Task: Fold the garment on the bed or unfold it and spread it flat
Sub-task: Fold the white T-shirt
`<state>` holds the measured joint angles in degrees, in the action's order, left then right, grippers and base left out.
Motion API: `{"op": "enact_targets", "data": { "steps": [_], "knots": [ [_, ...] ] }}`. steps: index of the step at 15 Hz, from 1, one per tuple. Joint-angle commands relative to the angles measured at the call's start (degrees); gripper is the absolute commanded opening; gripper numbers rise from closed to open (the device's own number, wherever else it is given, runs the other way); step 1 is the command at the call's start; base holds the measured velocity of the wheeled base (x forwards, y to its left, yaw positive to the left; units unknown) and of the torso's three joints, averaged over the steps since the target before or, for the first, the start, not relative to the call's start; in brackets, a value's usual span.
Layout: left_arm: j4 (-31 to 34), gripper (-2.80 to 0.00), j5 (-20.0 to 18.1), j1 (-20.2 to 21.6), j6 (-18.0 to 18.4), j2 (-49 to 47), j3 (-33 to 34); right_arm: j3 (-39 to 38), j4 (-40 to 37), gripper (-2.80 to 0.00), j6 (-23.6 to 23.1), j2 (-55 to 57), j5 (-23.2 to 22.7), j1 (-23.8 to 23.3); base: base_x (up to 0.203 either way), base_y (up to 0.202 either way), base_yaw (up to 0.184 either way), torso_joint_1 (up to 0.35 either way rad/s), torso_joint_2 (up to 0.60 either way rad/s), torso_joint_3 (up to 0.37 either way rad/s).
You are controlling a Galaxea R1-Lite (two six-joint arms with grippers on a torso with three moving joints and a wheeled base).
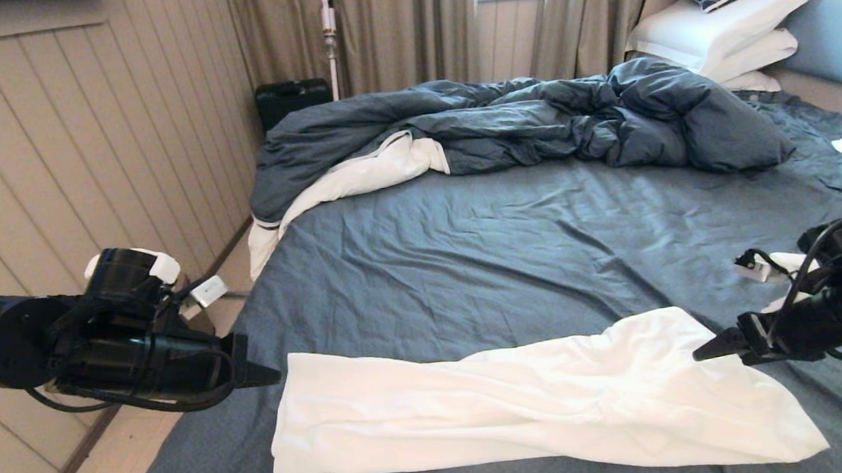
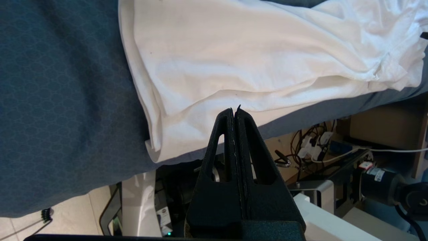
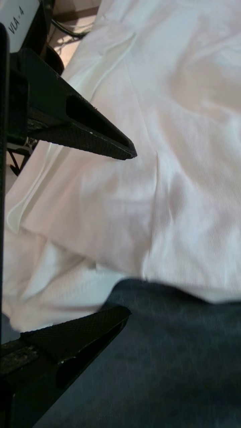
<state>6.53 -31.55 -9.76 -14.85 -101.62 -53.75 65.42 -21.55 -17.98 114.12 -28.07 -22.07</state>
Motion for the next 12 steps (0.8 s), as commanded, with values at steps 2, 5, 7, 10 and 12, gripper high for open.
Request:
{"op": "enact_targets", "data": {
  "steps": [2,5,7,10,12],
  "knots": [
    [0.1,-2.8,-0.2,0.0,-0.1,-0.8,-0.2,-1.3,0.1,0.0,0.0,0.0,-0.2,2.2,0.0,0.0,0.0,0.0,0.0,0.0],
    [0.1,-2.8,-0.2,0.0,-0.1,-1.3,-0.3,-1.1,0.4,0.0,0.0,2.4,-0.2,3.4,0.0,0.0,0.0,0.0,0.0,0.0],
    [0.1,-2.8,-0.2,0.0,-0.1,-1.8,-0.5,-1.3,0.4,0.0,0.1,3.1,-0.1,3.5,0.0,0.0,0.0,0.0,0.0,0.0],
    [0.1,-2.8,-0.2,0.0,-0.1,-2.0,-0.5,-1.3,0.4,0.0,0.1,3.8,-0.1,3.5,0.0,0.0,0.0,0.0,0.0,0.0],
    [0.1,-2.8,-0.2,-0.1,-0.1,-2.3,-0.5,-1.3,0.3,-2.8,0.2,3.6,-0.2,3.5,0.0,0.0,0.0,0.0,0.0,0.0]
  ]
}}
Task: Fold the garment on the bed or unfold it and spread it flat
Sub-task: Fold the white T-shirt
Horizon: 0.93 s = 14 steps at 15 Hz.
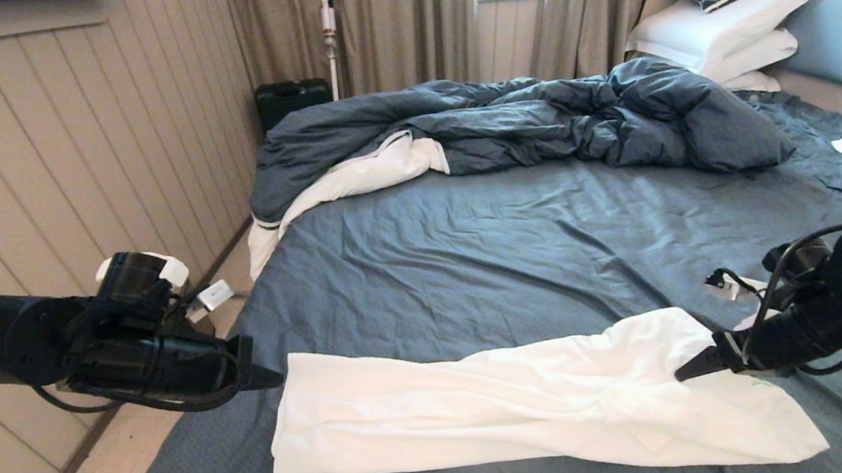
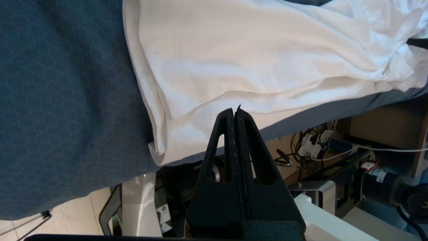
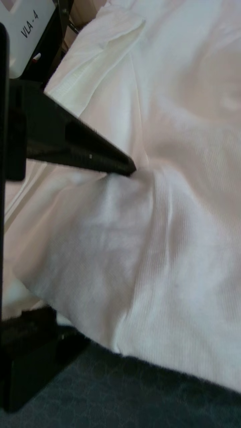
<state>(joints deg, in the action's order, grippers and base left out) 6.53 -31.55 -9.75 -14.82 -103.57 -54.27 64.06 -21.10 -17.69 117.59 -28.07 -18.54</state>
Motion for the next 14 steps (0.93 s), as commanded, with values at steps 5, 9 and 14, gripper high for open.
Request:
{"op": "enact_targets", "data": {
  "steps": [5,9,14],
  "knots": [
    [0.1,-2.8,-0.2,-0.1,-0.1,-0.9,0.0,-0.9,-0.4,-2.8,-0.3,-1.9,-0.2,-1.5,0.0,0.0,0.0,0.0,0.0,0.0],
    [0.1,-2.8,-0.3,-0.1,-0.1,-1.0,0.0,1.7,-0.7,-2.8,-0.7,-2.6,-0.2,-7.9,0.0,0.0,0.0,0.0,0.0,0.0],
    [0.1,-2.8,-0.3,-0.1,-0.1,-1.0,0.0,4.1,-1.1,-2.8,-1.6,-1.5,-0.2,-13.0,0.0,0.0,0.0,0.0,0.0,0.0]
  ]
}}
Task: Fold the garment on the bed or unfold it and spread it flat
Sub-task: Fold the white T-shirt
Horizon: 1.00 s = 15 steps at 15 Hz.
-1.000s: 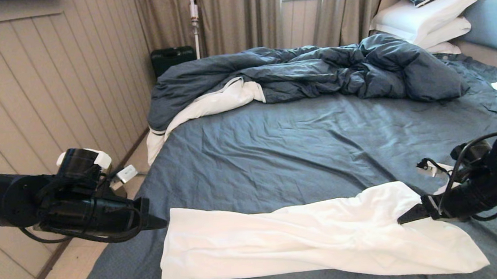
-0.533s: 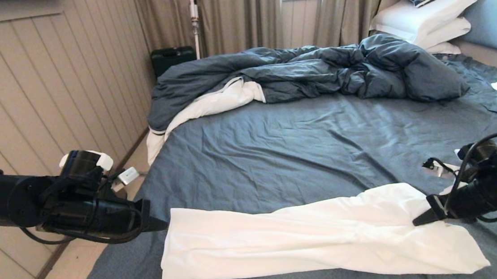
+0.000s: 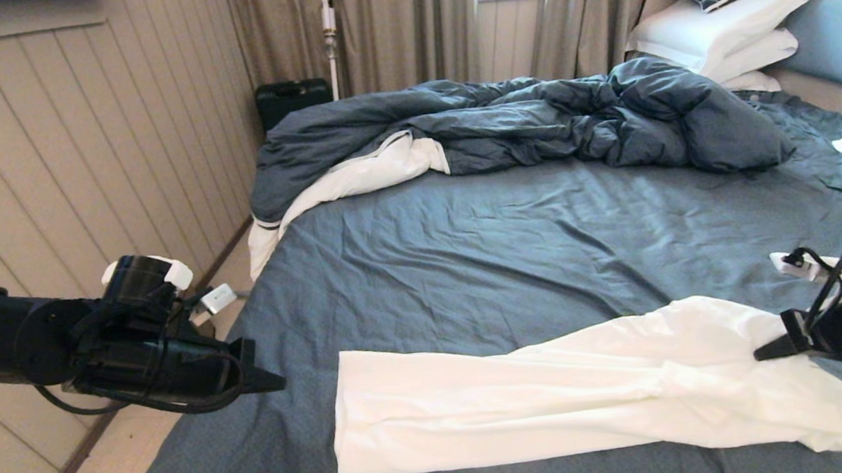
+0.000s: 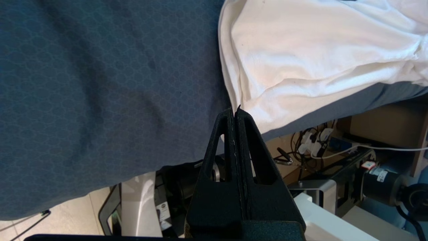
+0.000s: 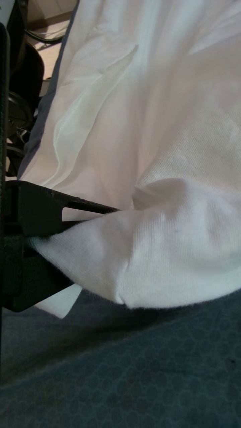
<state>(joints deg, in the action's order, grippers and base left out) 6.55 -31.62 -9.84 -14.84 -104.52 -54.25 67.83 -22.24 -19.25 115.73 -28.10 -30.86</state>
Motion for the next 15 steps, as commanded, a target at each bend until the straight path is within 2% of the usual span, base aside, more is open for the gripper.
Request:
{"op": "enact_targets", "data": {
  "steps": [1,4,6,10,15],
  "knots": [
    [0.0,-2.8,-0.2,0.0,-0.1,-0.1,0.0,0.2,-0.8,-2.8,-0.4,0.7,-0.2,-0.5,0.0,0.0,0.0,0.0,0.0,0.0],
    [0.0,-2.8,-0.2,0.0,-0.1,-0.2,-0.1,0.4,-1.0,-2.8,-0.4,0.8,-0.5,0.6,0.0,0.0,0.0,0.0,0.0,0.0],
    [0.0,-2.8,-0.2,0.0,-0.1,-0.2,-0.1,2.1,-1.4,-2.8,-0.3,0.6,-0.4,-0.4,0.0,0.0,0.0,0.0,0.0,0.0],
    [0.1,-2.8,-0.2,0.0,-0.1,-0.1,0.0,9.1,-8.3,-2.8,-0.9,0.6,-0.5,-8.3,0.0,0.0,0.0,0.0,0.0,0.0],
    [0.1,-2.8,-0.2,-0.2,-0.2,-0.1,0.0,16.6,-13.2,-2.8,-1.9,0.5,-0.8,-16.5,0.0,0.0,0.0,0.0,0.0,0.0]
  ]
}}
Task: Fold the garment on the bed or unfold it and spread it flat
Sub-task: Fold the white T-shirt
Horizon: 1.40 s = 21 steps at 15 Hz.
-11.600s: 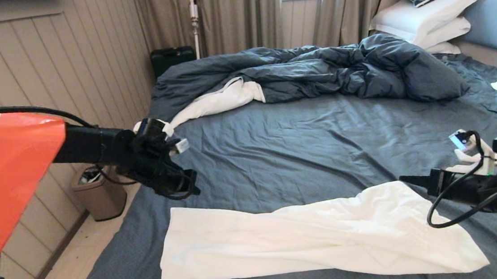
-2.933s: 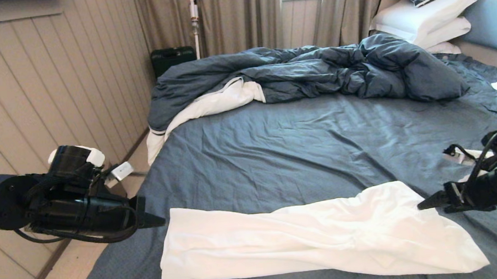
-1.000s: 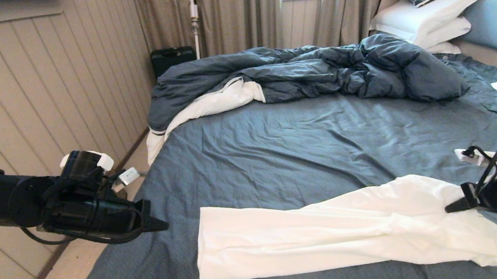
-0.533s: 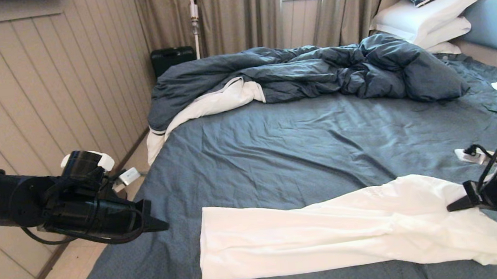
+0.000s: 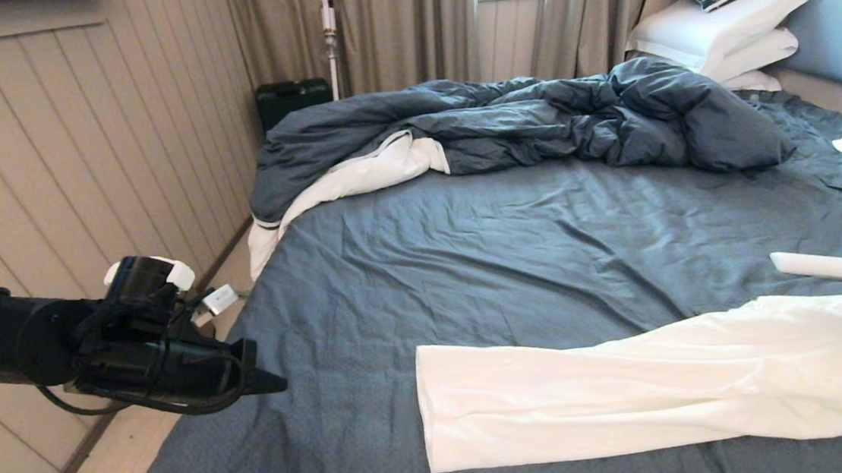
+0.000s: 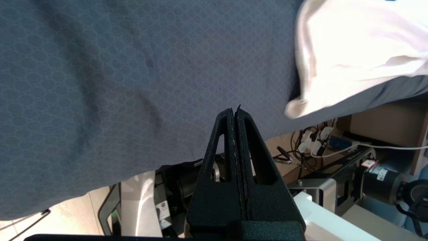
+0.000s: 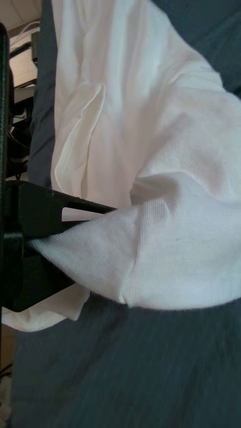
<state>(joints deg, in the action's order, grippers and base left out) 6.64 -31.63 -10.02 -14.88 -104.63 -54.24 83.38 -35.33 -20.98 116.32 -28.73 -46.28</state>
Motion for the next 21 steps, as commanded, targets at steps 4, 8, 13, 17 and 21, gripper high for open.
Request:
{"op": "enact_targets", "data": {
  "steps": [4,8,13,17,21],
  "knots": [
    [0.1,-2.8,-0.2,0.0,-0.1,0.1,0.0,12.1,-12.6,-2.8,-0.1,-1.1,-3.0,-3.5,0.0,0.0,0.0,0.0,0.0,0.0],
    [0.1,-2.8,-0.2,0.0,-0.1,0.5,0.2,15.6,-21.0,-2.8,3.2,-5.4,-4.6,8.6,0.0,0.0,0.0,0.0,0.0,0.0],
    [0.1,-2.8,-0.2,-0.1,-0.1,0.6,0.2,19.6,-21.8,-2.8,15.5,-7.7,-3.7,34.9,0.0,0.0,0.0,0.0,0.0,0.0],
    [0.1,-2.8,-0.2,-0.1,-0.1,0.6,0.2,21.4,-22.0,-2.8,23.5,-7.0,0.4,55.0,0.0,0.0,0.0,0.0,0.0,0.0],
    [0.2,-2.8,-1.6,-0.2,0.0,0.7,0.4,19.8,-21.8,-2.8,26.8,-4.2,3.8,65.6,0.0,0.0,0.0,0.0,0.0,0.0]
  ]
}}
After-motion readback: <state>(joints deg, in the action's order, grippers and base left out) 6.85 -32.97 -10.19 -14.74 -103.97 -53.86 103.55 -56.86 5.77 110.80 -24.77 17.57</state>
